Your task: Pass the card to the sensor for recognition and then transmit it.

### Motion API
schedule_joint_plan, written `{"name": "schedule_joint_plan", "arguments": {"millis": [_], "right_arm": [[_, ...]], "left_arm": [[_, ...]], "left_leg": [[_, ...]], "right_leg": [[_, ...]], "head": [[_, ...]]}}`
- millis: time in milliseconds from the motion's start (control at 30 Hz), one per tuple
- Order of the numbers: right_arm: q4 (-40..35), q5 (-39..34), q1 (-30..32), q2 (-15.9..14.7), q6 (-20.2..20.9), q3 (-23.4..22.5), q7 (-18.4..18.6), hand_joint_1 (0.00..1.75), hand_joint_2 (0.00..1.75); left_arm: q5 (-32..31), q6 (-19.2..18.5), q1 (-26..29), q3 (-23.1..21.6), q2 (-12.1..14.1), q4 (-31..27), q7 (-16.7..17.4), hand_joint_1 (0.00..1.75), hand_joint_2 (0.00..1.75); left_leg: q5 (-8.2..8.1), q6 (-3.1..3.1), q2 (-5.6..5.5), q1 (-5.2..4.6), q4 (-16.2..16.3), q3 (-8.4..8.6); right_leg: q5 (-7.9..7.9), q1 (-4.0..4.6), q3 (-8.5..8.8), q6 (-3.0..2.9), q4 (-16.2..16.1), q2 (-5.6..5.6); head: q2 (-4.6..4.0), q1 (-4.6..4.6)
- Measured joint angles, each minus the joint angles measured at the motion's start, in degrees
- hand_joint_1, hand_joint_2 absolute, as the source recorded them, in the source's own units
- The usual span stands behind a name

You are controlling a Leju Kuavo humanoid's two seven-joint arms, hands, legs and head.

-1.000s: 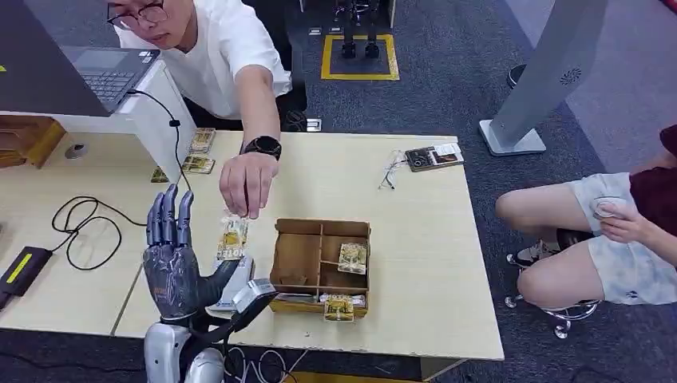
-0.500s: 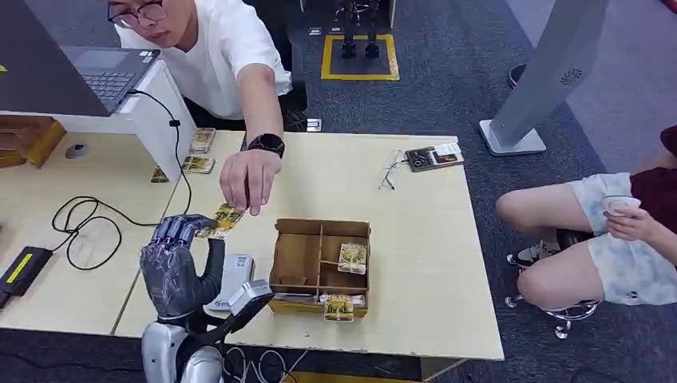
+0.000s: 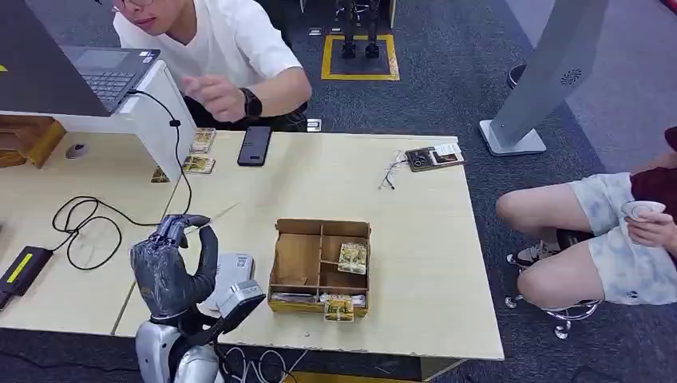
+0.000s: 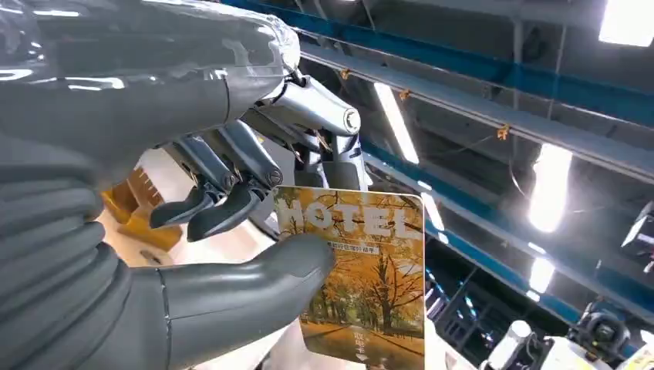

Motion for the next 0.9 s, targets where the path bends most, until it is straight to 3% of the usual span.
{"name": "schedule_joint_plan", "arguments": {"millis": [200,300,367,533,733,900], "right_arm": [[0.0,0.7,-1.4,0.0,0.6,1.5,0.9,0.0,1.75],[0.0,-0.4,-2.7,0.0,0.5,1.7,0.5,0.0,1.75],[0.0,-2.5,-3.2,0.0,0.6,1.7,-0.7,0.0,1.75],[0.0,-9.5,-3.1,0.0,2.3,-0.4,-5.6,0.0,1.75],[0.4,-15.8,-2.5,0.0,5.9,-4.6,-8.6,0.0,1.75],[0.6,-18.9,-1.9,0.1,5.9,-7.7,-9.8,0.0,1.75]], "left_arm": [[4.5,0.0,-2.1,4.9,-0.2,0.2,-6.7,1.75,1.75],[8.4,0.0,-4.5,9.8,-0.4,2.4,-14.1,1.75,1.75],[9.6,0.0,-5.7,13.1,-0.5,3.7,-16.5,1.75,1.75],[10.2,0.0,-6.6,17.7,-0.6,4.8,-17.1,1.75,1.75],[10.8,0.0,-6.4,19.8,-0.6,4.8,-17.1,1.75,1.75],[11.3,0.0,-6.2,21.1,-0.6,4.8,-17.1,1.75,1.75]], "left_leg": [[0.01,-0.01,0.01,0.0,0.0,0.01],[0.07,-0.06,0.0,0.01,0.0,0.01],[0.08,-0.07,0.01,0.01,0.0,0.03],[0.07,-0.07,0.0,0.01,0.0,0.0],[0.04,-0.07,-0.02,0.01,0.0,-0.02],[0.05,-0.07,-0.02,0.01,0.0,-0.03]], "right_leg": [[0.01,0.0,0.0,-0.01,0.0,0.01],[0.02,0.0,0.0,-0.01,0.1,0.0],[0.02,0.0,0.0,-0.02,0.1,0.01],[0.01,0.0,-0.02,-0.01,0.1,0.0],[0.0,0.0,-0.03,-0.01,0.0,-0.01],[0.0,0.0,-0.03,-0.01,0.0,-0.03]], "head": [[0.0,0.0],[0.0,0.0],[0.0,-0.02],[0.0,-0.02],[0.0,-0.02],[0.0,0.0]]}}
